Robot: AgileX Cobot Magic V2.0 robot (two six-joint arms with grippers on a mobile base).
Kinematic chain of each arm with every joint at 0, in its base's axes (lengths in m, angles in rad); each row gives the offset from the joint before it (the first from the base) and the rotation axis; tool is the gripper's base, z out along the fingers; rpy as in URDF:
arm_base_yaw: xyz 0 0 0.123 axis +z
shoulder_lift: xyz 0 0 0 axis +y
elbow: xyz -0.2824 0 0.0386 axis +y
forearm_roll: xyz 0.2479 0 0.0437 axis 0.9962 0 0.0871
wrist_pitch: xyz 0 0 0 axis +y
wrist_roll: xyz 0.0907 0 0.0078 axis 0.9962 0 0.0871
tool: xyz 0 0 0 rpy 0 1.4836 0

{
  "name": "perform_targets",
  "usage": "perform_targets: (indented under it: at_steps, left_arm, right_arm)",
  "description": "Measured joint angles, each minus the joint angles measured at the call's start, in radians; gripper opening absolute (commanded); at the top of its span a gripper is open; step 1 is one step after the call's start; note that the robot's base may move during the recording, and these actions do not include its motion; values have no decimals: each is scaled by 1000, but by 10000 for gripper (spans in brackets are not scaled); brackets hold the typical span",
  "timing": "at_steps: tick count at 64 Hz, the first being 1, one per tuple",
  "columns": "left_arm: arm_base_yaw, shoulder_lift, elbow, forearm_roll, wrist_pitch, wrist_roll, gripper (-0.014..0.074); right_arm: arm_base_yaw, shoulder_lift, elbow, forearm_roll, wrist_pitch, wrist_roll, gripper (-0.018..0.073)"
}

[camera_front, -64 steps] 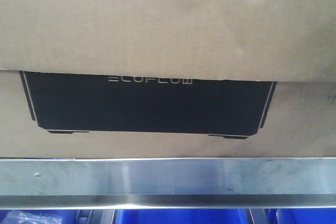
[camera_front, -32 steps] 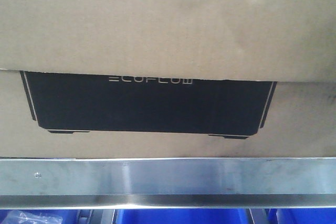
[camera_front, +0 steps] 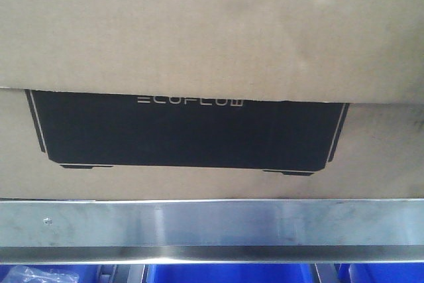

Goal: Grab box from left shelf to table start

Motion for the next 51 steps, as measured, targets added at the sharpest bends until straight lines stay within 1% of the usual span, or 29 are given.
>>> perform_targets:
  at_steps: [6, 11, 14, 20, 23, 24, 29, 30, 34, 36, 38, 43, 48, 51]
  left_arm:
    - [-54, 47, -53, 75, 24, -84, -12]
    - [-119, 100, -106, 139, 53, -155, -12]
    - [-164, 141, -140, 179, 74, -178, -11]
    - [-254, 210, -191, 226, 107, -197, 0]
    - [-295, 246, -217, 247, 128, -200, 34]
    - [-305, 257, -224, 252, 135, -201, 59]
    - [-353, 318, -268, 276, 188, -201, 198]
    - [-361, 333, -279, 280, 201, -202, 246]
    - [-376, 371, -311, 289, 241, -204, 384]
    - [-378, 387, -326, 291, 256, -206, 437]
    - [-380, 404, -346, 294, 275, -211, 465]
    - [-382, 440, -398, 286, 338, -240, 463]
    - [-382, 476, -461, 240, 433, -245, 453]
    - [-382, 500, -498, 206, 486, -228, 441]
  right_arm:
    - [0, 0, 0, 0, 0, 0, 25]
    - [0, 0, 0, 0, 0, 0, 25]
    - [0, 0, 0, 0, 0, 0, 25]
    - [0, 0, 0, 0, 0, 0, 25]
    - [0, 0, 0, 0, 0, 0, 25]
    - [0, 0, 0, 0, 0, 0, 25]
    - [0, 0, 0, 0, 0, 0, 25]
    - [0, 0, 0, 0, 0, 0, 25]
    - [0, 0, 0, 0, 0, 0, 25]
    - [0, 0, 0, 0, 0, 0, 25]
    - [0, 0, 0, 0, 0, 0, 25]
    - [0, 0, 0, 0, 0, 0, 25]
    - [0, 0, 0, 0, 0, 0, 25]
    - [0, 0, 0, 0, 0, 0, 25]
